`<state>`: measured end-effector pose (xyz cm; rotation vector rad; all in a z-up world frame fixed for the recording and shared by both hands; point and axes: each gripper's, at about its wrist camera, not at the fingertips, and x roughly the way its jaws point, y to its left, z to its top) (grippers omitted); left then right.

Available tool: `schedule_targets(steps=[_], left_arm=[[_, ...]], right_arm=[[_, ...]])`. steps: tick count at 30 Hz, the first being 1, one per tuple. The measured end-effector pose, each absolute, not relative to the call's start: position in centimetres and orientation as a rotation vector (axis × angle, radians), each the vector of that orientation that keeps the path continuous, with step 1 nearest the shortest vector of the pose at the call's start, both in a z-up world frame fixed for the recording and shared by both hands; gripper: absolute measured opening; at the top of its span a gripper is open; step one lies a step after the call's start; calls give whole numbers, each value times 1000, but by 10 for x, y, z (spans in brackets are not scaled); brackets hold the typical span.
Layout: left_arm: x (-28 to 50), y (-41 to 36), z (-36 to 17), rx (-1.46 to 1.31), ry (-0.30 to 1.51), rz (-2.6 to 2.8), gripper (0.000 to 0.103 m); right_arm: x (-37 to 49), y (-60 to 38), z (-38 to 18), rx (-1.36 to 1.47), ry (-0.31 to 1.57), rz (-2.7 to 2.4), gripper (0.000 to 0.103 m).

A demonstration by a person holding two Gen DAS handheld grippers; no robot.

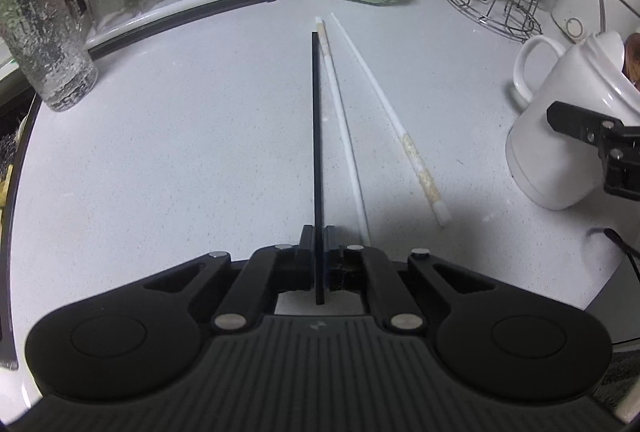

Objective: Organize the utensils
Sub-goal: 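Close the left tool on the black chopstick, then lift the black chopstick with the left tool and carry it over the jar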

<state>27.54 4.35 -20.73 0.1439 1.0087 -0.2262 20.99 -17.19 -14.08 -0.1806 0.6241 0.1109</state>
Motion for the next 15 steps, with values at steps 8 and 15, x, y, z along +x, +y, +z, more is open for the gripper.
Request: schedule_targets(steps=[8,15], left_arm=[[244,49,-194,16,1018,-141,4],[200,49,-195,-124,1030,-76,4]], right_arm=[[207,-177,-140,-199,630,165,92],[204,-185,-141,-227,605,243,92]])
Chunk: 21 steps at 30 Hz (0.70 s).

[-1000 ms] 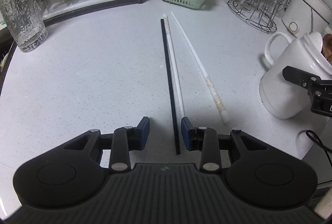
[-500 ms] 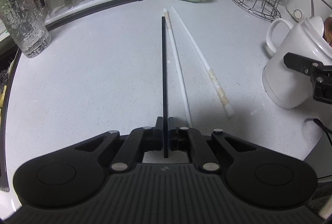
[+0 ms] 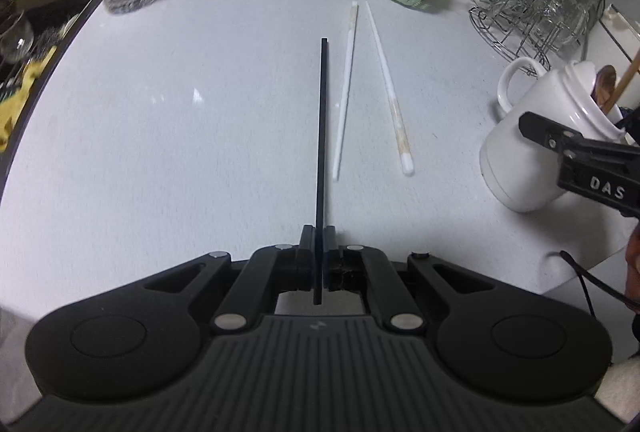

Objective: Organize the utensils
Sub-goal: 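Lift the black chopstick with the left tool and carry it over the jar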

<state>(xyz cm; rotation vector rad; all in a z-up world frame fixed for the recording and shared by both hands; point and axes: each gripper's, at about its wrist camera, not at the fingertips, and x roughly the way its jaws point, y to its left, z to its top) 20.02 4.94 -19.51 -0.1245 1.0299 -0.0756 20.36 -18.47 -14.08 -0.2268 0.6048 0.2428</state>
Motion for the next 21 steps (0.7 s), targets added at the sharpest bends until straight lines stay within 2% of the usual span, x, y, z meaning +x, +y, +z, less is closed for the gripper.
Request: schedule_targets(steps=[11,21], left_arm=[[137,29,-196,-236,1072,-31,4],[122,27,-209,-306,1141,-65,4]], right_arm=[[201,-188,-140,-243,603,300,92],[199,-189,-141,-242,597,312,92]])
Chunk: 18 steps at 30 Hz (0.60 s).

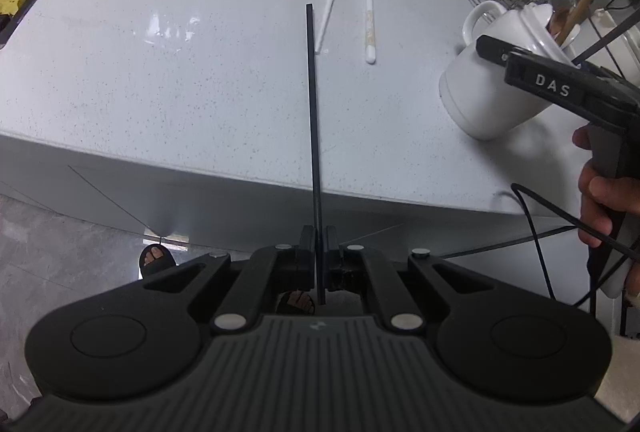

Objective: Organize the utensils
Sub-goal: 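Lift the black chopstick with the left tool and carry it over the jar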

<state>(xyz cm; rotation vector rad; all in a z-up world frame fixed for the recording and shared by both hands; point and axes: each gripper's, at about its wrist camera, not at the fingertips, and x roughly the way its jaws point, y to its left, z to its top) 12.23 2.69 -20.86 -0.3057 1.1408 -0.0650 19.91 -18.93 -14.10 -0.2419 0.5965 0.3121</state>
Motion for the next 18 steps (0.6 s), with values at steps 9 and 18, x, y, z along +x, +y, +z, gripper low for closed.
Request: schedule_targets(steps=[9,18], left_arm=[[135,25,-214,-311,1175,-40,11],[154,17,-224,-256,1228,-14,12]], right_arm=[[197,-190,-141,-242,592,320,92],[200,-190,-140,-248,610,324,92]])
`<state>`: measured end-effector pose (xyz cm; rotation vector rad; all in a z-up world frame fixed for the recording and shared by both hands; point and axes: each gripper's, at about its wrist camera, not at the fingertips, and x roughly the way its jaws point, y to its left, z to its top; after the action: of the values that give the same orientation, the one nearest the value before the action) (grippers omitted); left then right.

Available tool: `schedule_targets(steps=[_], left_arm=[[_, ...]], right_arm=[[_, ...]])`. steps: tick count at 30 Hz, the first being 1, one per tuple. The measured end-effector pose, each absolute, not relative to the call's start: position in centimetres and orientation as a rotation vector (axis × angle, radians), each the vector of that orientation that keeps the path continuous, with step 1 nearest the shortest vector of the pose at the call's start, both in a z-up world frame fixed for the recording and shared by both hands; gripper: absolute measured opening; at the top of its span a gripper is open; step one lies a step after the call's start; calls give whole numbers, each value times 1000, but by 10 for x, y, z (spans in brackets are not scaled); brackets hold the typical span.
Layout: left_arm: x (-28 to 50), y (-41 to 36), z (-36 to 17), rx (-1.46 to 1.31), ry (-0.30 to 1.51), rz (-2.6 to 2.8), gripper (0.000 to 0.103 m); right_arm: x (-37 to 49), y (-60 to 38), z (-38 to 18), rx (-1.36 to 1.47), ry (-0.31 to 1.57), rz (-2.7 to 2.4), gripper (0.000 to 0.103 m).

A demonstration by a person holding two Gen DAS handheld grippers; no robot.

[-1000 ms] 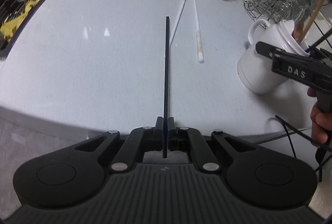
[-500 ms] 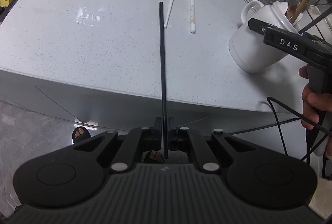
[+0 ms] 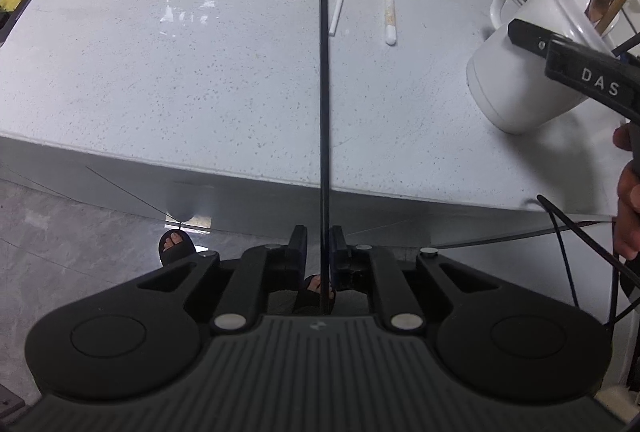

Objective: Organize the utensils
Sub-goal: 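Lift the black chopstick with the left tool and carry it over the jar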

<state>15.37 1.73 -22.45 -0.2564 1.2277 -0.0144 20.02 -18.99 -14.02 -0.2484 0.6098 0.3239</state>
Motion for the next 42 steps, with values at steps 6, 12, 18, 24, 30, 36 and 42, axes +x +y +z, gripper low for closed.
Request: schedule_targets(steps=[6,12,18,24,30,36,42], left_arm=[[164,17,-228,-227,1235,35,10],[157,20,-204,-223,1163,40,5],[151,17,-157,-214,1050,17,5],[153,14,-120,-227,982,-35,5],[157,14,-81,-244,1000,-156,5],[158,17,-37,-253,1043,-269,5],[173,13,6,-284,1104,-412,5]], right_arm=[[199,-190,-141,-252,601,327,92],[199,-190,-140,-247,610,329,92],[199,-190,-140,-246,598,327,92],[194,-190,-141,-246,579,327,92],[194,-190,-140,-247,573,329,92],[191,-191,-142,-248,556,332,92],[191,-190,-142,-250,554,332,92]])
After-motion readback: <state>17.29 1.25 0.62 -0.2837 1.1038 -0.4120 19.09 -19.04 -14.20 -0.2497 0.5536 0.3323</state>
